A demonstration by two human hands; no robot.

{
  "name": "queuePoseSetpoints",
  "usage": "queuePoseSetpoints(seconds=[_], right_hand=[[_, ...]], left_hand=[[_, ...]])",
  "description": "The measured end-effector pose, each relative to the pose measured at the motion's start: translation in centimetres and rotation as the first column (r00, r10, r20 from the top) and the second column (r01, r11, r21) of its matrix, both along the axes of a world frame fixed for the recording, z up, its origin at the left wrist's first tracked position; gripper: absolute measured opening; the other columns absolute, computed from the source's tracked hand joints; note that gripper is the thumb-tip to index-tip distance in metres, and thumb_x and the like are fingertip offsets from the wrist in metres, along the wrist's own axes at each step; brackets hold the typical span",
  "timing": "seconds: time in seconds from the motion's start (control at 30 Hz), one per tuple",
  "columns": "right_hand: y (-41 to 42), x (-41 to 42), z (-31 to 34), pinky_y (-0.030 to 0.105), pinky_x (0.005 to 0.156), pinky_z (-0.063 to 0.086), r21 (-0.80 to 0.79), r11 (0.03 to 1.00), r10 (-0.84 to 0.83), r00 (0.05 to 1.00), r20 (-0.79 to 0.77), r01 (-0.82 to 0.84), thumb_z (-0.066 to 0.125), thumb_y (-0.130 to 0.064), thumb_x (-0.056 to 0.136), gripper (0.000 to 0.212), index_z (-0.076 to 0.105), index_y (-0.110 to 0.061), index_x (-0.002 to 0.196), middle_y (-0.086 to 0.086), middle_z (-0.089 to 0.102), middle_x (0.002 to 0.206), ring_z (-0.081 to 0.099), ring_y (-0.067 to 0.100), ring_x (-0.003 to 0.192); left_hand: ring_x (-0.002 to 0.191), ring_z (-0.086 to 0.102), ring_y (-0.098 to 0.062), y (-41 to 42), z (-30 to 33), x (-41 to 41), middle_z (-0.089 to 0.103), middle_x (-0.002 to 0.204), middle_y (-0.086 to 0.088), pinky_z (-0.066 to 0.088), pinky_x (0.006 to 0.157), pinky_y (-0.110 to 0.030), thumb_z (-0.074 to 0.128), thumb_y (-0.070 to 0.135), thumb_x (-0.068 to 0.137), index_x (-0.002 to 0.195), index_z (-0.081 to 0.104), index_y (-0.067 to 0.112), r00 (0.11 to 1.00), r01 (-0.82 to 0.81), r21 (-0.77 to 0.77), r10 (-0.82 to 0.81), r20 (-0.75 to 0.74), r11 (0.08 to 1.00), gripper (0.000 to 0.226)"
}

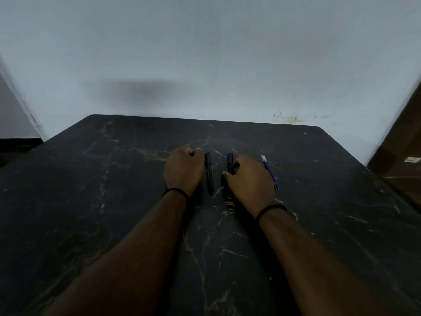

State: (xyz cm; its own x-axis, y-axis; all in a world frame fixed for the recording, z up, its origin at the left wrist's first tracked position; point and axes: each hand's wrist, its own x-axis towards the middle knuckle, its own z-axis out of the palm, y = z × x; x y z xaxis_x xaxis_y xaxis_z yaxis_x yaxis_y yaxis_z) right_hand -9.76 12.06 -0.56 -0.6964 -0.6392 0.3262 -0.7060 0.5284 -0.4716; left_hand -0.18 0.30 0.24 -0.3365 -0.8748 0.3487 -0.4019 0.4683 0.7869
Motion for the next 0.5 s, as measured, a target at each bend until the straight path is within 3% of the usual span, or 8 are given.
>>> queuePoseSetpoints(seconds=[0.13, 0.27, 0.37, 0.43, 0.5], right_hand=[[0.2, 0.0, 0.3, 0.032, 0.072, 0.05, 0.072, 0.997, -0.023, 1.0, 0.021, 0.021, 0.059, -0.038, 0.092, 0.026, 0.065, -0.014, 0.095, 0.006, 0.067, 0.094, 0.063, 0.023, 0.086], [0.2, 0.4, 0.6, 0.026, 0.052, 0.033, 0.067, 0.996, -0.055, 0.997, 0.053, 0.051, 0.054, -0.03, 0.09, 0.023, 0.062, -0.012, 0.079, 0.006, 0.063, 0.08, 0.058, 0.021, 0.07], [0.2, 1.1, 1.0, 0.027, 0.052, 0.039, -0.107, 0.991, -0.076, 0.994, 0.084, 0.085, 0.05, -0.027, 0.095, 0.02, 0.058, -0.011, 0.087, 0.006, 0.061, 0.078, 0.059, 0.021, 0.068], [0.1, 1.6, 1.3, 0.032, 0.057, 0.045, -0.256, 0.965, -0.065, 0.997, -0.032, 0.055, 0.048, -0.024, 0.098, 0.013, 0.053, -0.012, 0.097, 0.005, 0.061, 0.081, 0.058, 0.021, 0.07], [-0.1, 2.0, 1.5, 0.035, 0.061, 0.048, -0.294, 0.955, -0.013, 0.983, -0.183, -0.042, 0.047, -0.022, 0.1, 0.013, 0.052, -0.014, 0.109, 0.005, 0.063, 0.086, 0.06, 0.022, 0.074]], left_hand=[[0.053, 0.034, -0.015, -0.1, -0.1, -0.1, 0.04, 0.058, -0.004, 0.031, 0.054, -0.029, 0.053, 0.032, 0.094, 0.063, 0.047, 0.016, 1.0, 0.005, -0.026, -0.005, 0.005, 1.0, 0.035], [0.052, 0.034, -0.015, -0.3, -0.3, -0.2, 0.04, 0.057, -0.003, 0.033, 0.054, -0.03, 0.053, 0.033, 0.094, 0.062, 0.047, 0.016, 0.999, 0.016, -0.045, -0.017, -0.036, 0.999, 0.038], [0.055, 0.037, -0.013, -0.3, -0.2, -0.3, 0.044, 0.06, -0.001, 0.036, 0.057, -0.031, 0.053, 0.035, 0.095, 0.064, 0.049, 0.017, 0.993, 0.0, -0.001, 0.0, -0.117, 1.0, 0.036], [0.057, 0.042, -0.014, -0.2, 0.0, -0.4, 0.048, 0.062, 0.001, 0.038, 0.059, -0.031, 0.051, 0.038, 0.097, 0.067, 0.05, 0.017, 0.982, 0.016, 0.036, -0.009, -0.188, 0.999, 0.036], [0.064, 0.053, -0.018, -0.1, 0.2, -0.4, 0.058, 0.071, -0.005, 0.043, 0.062, -0.033, 0.045, 0.042, 0.1, 0.077, 0.056, 0.015, 0.959, 0.061, 0.067, -0.04, -0.28, 0.996, 0.037]])
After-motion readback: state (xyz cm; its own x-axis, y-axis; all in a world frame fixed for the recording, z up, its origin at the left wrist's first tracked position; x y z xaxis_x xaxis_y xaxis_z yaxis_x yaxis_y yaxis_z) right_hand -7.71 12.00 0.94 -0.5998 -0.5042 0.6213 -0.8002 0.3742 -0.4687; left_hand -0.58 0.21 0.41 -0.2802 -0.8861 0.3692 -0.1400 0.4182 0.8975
